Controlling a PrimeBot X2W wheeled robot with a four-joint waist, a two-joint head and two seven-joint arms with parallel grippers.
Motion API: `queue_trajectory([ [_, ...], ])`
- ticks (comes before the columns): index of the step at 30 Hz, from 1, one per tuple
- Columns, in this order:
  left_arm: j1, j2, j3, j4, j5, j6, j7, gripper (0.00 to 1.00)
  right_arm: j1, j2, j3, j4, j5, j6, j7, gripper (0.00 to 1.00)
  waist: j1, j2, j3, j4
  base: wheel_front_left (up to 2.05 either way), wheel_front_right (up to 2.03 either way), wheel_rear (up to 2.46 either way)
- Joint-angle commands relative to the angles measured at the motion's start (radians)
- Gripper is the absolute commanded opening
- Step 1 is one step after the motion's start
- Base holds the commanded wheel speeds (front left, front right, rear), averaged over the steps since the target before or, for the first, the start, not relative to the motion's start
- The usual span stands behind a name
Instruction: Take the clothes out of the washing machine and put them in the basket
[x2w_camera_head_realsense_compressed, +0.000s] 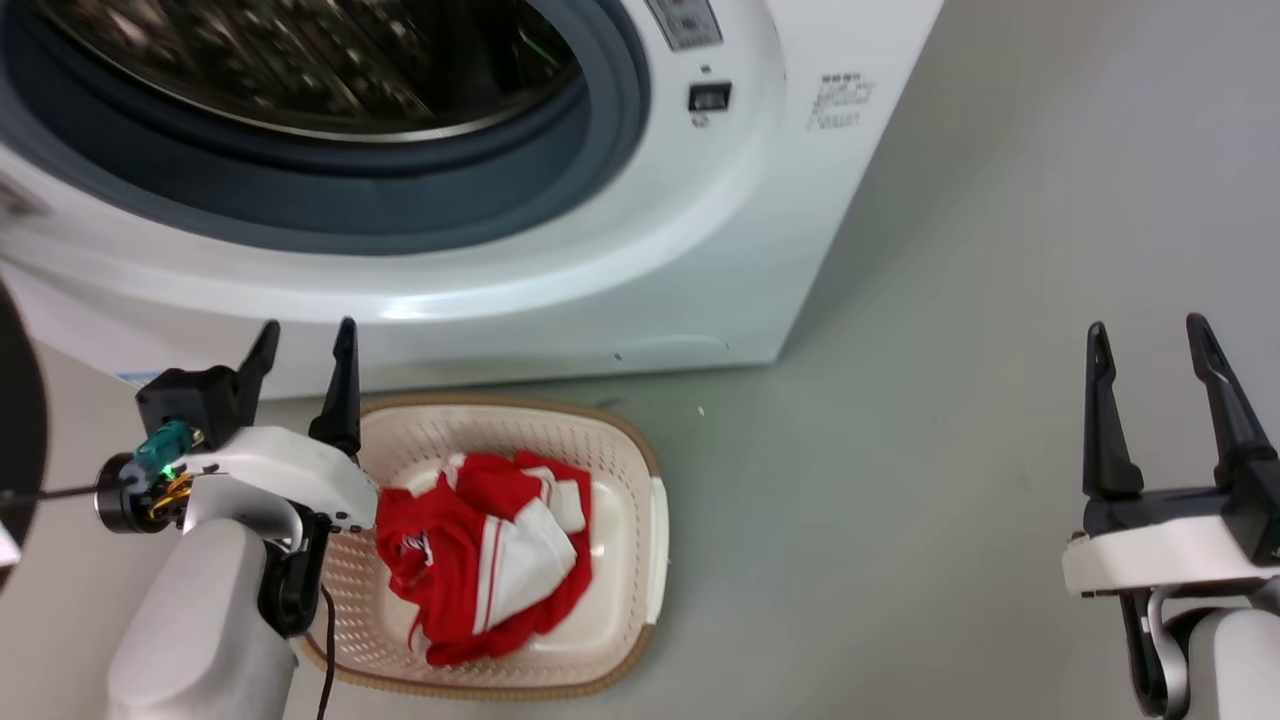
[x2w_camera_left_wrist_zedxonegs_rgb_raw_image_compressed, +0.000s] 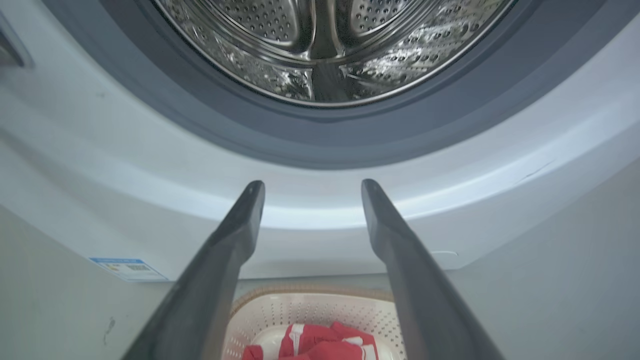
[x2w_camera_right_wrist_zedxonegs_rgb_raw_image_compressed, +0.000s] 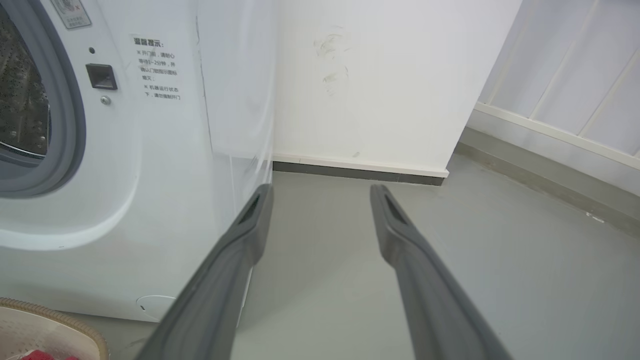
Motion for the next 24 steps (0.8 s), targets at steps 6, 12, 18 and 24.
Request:
queue_trajectory([
  [6, 0.147, -0.057, 0.112, -0.269, 0.139, 0.003, -0.002, 1.00, 0.054, 0.001, -0.006, -0.007, 0.008, -0.001, -0.002, 1.00, 0.0001, -0.0001, -0.138, 0.052, 0.00, 0.00, 0.00],
  [12, 0.281, -0.114, 0.179, -0.469, 0.249, 0.007, -0.002, 1.00, 0.092, 0.001, 0.016, -0.022, 0.016, -0.001, -0.002, 1.00, 0.0001, -0.0001, -0.194, 0.050, 0.00, 0.00, 0.00],
  [18, 0.400, -0.173, 0.222, -0.581, 0.333, 0.026, -0.002, 1.00, 0.126, 0.001, 0.010, -0.040, 0.045, -0.001, -0.002, 1.00, 0.0001, -0.0001, -0.232, 0.043, 0.00, 0.00, 0.00],
  [24, 0.485, -0.221, 0.241, -0.634, 0.401, 0.038, -0.002, 1.00, 0.155, 0.001, 0.016, -0.038, 0.054, -0.001, -0.002, 1.00, 0.0001, -0.0001, -0.263, 0.038, 0.00, 0.00, 0.00],
])
